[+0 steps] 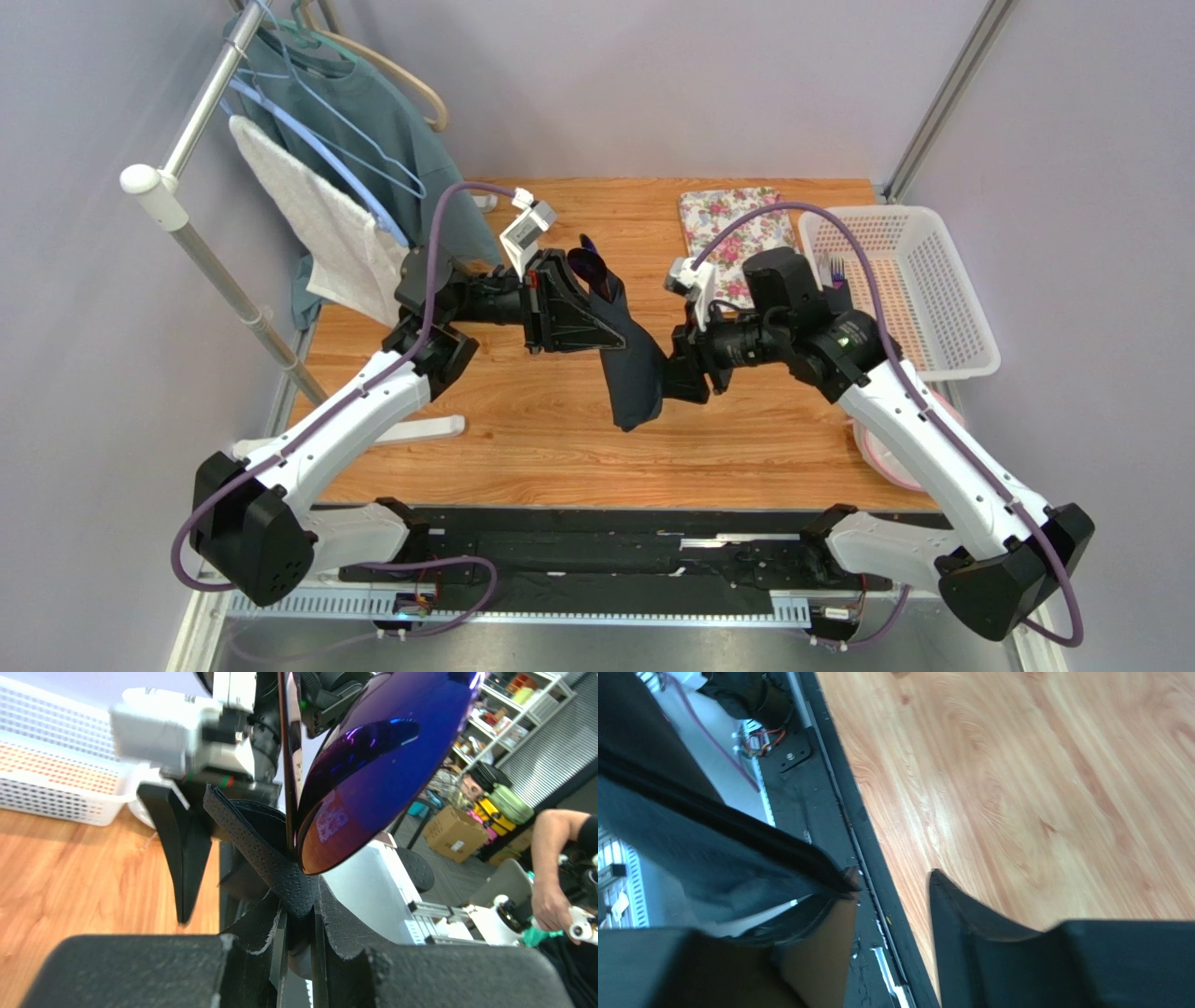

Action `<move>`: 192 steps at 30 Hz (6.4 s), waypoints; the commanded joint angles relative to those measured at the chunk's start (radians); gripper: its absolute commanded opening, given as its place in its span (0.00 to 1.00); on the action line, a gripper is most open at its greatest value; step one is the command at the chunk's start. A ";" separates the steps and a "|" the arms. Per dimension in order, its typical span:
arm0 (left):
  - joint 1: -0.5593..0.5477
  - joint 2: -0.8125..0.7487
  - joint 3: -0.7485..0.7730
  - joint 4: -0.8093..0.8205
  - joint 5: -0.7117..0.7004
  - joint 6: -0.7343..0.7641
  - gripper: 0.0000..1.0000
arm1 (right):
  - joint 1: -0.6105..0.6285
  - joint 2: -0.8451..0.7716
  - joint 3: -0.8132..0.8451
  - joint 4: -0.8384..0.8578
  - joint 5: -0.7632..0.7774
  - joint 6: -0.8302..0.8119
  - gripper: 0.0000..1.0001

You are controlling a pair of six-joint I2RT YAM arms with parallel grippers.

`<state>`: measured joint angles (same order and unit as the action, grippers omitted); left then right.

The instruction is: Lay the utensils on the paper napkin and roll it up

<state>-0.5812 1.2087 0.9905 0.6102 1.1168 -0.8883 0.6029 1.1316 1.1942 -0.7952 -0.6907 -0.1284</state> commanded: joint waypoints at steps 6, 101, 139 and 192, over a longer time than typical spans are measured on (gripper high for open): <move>0.066 0.026 0.030 -0.023 -0.106 0.043 0.00 | -0.114 -0.190 0.021 -0.117 -0.047 0.059 0.64; 0.054 0.084 0.115 -0.218 -0.221 -0.003 0.00 | -0.060 0.056 0.022 0.293 -0.056 0.454 0.77; 0.047 -0.020 0.020 -0.267 -0.233 0.028 0.74 | -0.058 -0.027 0.007 0.481 -0.187 0.622 0.00; 0.000 0.023 -0.004 -0.099 -0.235 -0.087 0.00 | -0.129 -0.035 0.068 0.399 -0.125 0.607 0.50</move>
<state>-0.5838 1.2346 0.9695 0.4316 0.8803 -0.9825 0.4797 1.1015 1.2270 -0.4068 -0.8127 0.4484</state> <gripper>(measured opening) 0.019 0.502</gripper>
